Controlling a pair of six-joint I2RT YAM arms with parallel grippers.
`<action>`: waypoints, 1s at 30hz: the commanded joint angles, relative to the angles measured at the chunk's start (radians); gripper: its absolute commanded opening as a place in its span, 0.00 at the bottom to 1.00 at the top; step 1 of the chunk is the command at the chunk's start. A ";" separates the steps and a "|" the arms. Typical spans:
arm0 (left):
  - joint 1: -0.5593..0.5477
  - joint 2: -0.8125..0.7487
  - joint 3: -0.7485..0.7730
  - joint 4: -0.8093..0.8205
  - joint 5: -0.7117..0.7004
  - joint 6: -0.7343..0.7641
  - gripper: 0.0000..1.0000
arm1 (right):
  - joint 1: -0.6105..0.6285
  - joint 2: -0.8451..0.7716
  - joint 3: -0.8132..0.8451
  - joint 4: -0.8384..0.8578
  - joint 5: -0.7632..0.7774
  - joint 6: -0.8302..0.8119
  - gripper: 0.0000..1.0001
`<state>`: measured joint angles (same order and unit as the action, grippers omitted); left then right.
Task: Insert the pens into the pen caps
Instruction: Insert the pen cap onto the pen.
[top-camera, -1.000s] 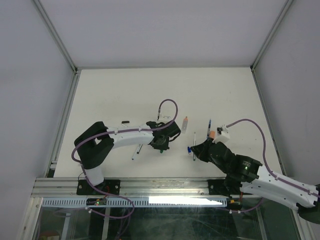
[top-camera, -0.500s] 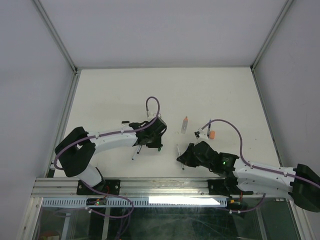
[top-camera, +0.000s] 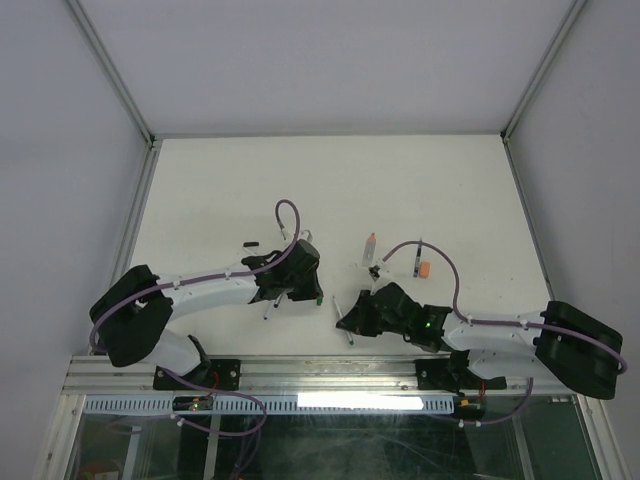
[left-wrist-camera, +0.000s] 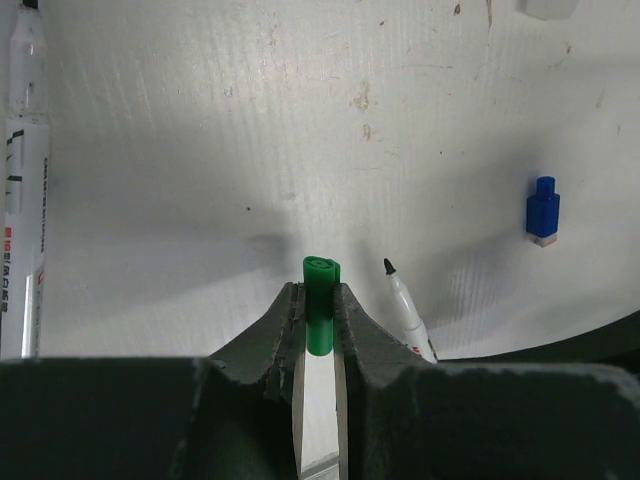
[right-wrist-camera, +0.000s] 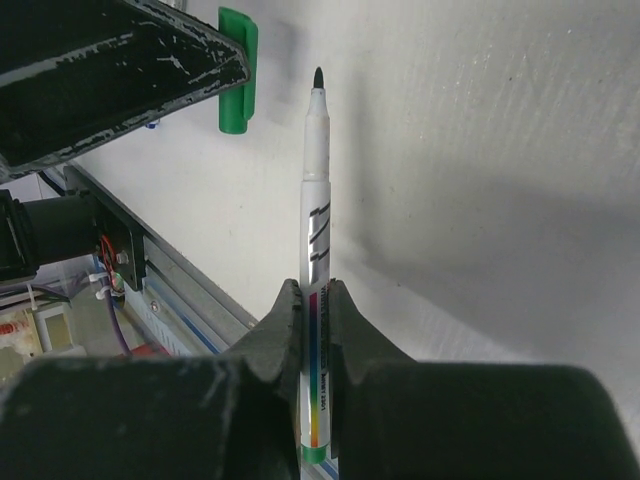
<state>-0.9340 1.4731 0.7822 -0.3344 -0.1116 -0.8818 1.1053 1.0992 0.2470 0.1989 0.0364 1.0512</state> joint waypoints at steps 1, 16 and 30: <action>0.012 -0.077 -0.026 0.105 -0.031 -0.105 0.12 | 0.047 0.010 -0.007 0.125 0.072 -0.010 0.00; 0.014 -0.063 -0.038 0.123 -0.095 -0.201 0.11 | 0.237 0.004 -0.046 0.153 0.377 0.019 0.00; 0.015 -0.051 -0.035 0.123 -0.092 -0.227 0.10 | 0.289 0.076 -0.036 0.240 0.424 0.014 0.00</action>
<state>-0.9276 1.4338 0.7532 -0.2604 -0.1848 -1.0916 1.3849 1.1694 0.1982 0.3614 0.3931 1.0573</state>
